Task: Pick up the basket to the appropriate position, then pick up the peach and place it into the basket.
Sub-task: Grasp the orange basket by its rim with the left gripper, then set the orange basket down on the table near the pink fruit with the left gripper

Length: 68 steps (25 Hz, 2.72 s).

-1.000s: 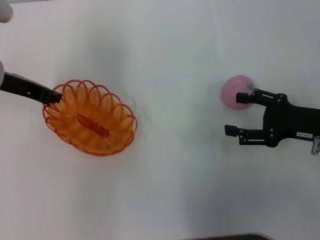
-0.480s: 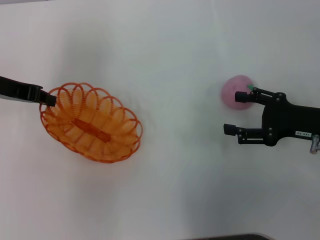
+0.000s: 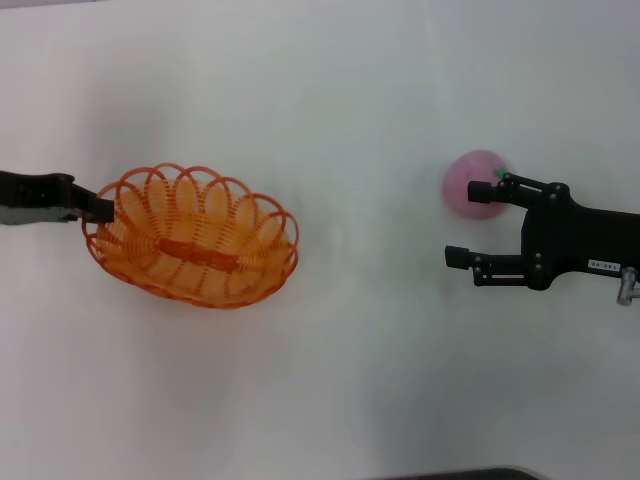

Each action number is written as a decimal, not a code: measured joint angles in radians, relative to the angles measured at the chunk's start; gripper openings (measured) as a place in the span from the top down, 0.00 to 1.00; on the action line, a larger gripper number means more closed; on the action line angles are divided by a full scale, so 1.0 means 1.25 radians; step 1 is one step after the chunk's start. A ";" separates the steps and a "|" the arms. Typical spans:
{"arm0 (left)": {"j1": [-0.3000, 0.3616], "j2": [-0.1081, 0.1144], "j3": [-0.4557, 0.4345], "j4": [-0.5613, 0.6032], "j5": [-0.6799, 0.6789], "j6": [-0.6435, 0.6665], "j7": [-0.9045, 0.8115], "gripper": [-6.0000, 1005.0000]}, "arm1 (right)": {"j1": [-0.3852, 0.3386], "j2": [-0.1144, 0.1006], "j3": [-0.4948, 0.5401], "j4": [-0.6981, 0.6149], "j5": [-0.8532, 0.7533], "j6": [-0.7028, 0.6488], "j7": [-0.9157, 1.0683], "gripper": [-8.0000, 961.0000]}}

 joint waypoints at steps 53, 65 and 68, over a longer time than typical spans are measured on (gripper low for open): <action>0.188 -0.083 0.084 0.013 -0.222 -0.157 -0.041 0.95 | 0.001 0.003 0.010 0.002 0.002 0.023 -0.005 0.03; 0.202 -0.083 0.133 -0.001 -0.254 -0.179 -0.035 0.95 | 0.001 0.003 0.010 0.003 0.002 0.026 -0.005 0.03; 0.202 -0.083 0.141 -0.001 -0.255 -0.179 -0.035 0.95 | 0.001 0.004 0.010 0.002 0.002 0.027 -0.005 0.03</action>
